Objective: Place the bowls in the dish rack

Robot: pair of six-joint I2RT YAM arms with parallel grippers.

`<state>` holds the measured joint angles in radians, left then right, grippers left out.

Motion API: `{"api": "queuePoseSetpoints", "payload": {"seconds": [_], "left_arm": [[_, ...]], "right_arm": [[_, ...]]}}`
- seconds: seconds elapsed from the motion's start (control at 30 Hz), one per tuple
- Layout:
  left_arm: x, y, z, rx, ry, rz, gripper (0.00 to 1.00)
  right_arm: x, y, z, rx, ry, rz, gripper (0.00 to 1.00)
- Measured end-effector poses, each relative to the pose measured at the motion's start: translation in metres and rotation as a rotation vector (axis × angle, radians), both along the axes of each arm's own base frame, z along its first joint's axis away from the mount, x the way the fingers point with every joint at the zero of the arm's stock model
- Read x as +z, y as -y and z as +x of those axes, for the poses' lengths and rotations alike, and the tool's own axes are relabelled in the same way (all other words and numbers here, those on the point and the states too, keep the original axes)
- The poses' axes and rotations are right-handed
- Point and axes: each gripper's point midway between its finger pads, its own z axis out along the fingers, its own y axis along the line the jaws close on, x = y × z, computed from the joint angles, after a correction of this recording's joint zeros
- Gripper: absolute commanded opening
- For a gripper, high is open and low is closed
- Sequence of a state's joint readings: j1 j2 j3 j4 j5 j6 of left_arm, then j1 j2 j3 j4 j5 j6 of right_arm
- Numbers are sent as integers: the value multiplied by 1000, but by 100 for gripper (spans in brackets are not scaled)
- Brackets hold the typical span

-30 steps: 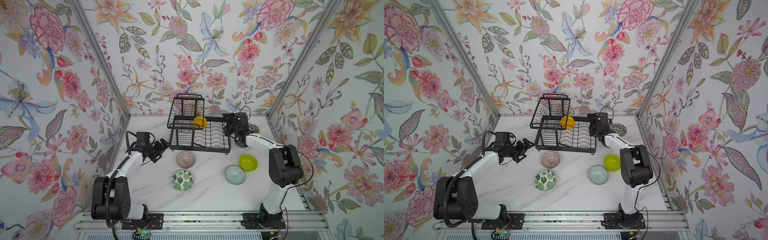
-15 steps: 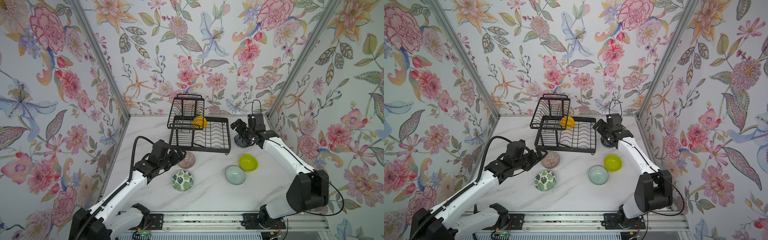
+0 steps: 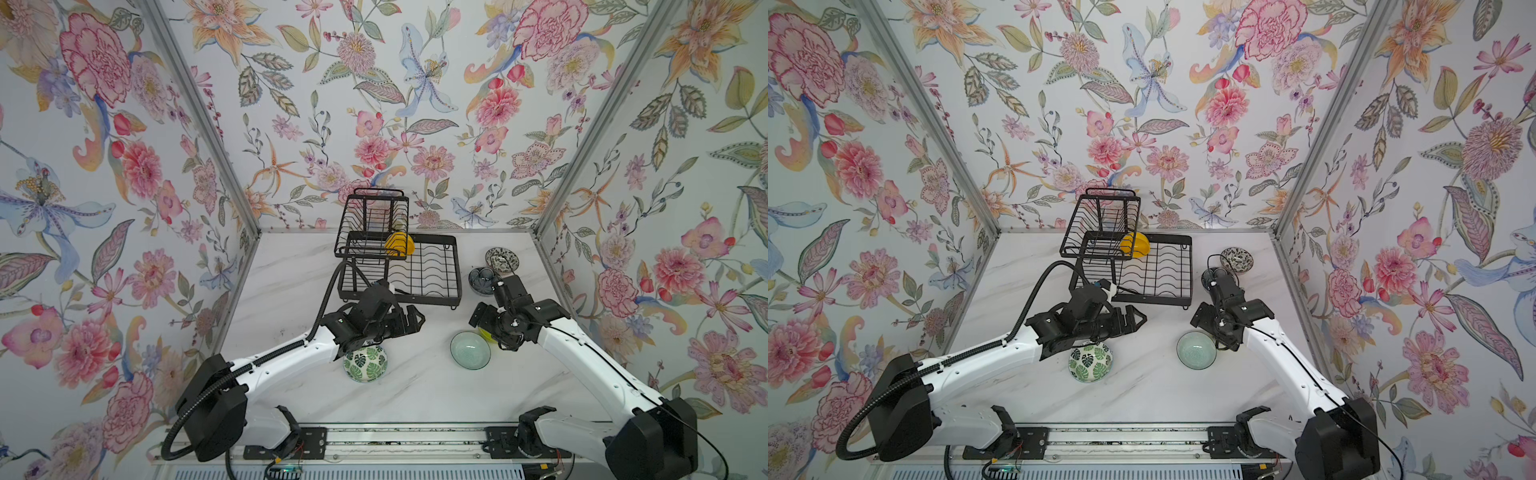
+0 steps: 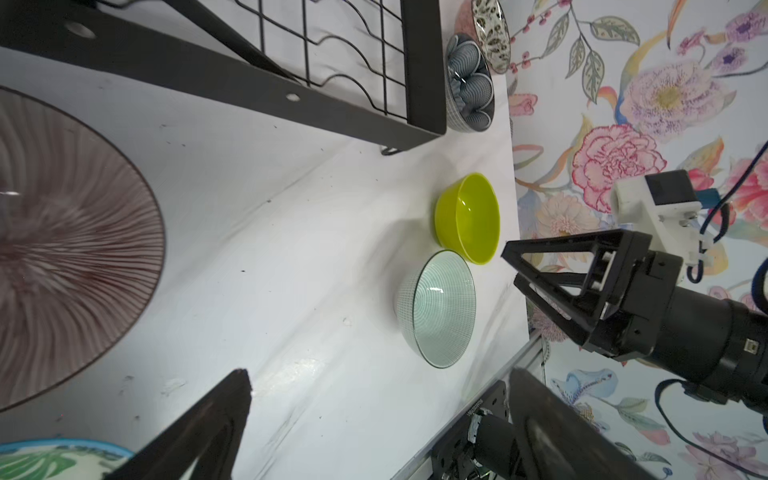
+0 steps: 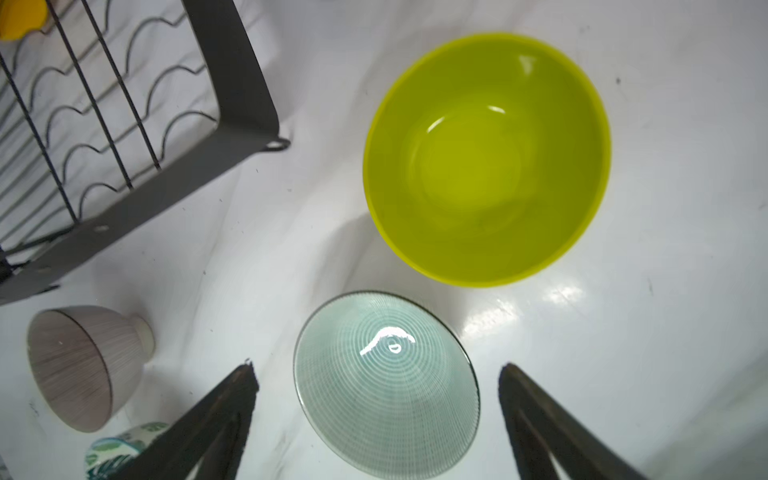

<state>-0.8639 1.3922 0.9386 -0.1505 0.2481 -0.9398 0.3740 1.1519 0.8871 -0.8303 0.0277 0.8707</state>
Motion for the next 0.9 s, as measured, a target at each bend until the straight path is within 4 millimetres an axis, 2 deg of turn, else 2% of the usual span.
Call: {"api": "queuePoseSetpoints", "payload": {"seconds": [0.13, 0.27, 0.5, 0.67, 0.8, 0.9], "left_arm": [[-14, 15, -7, -41, -23, 7, 99], [-21, 24, -5, -45, -33, 30, 99], [-12, 48, -14, -40, -17, 20, 99], [-28, 60, -20, 9, -57, 13, 99], [-50, 56, -28, 35, -103, 43, 99], [-51, 55, -27, 47, -99, 47, 99]], "right_arm": [[-28, 6, -32, -31, -72, -3, 74], [-50, 8, -49, -47, -130, 1, 68], [-68, -1, -45, -24, -107, 53, 55], [-84, -1, -51, -9, -107, 68, 48], [-90, 2, -56, -14, -91, 90, 36], [-88, 2, -55, -9, -59, 103, 30]]}}
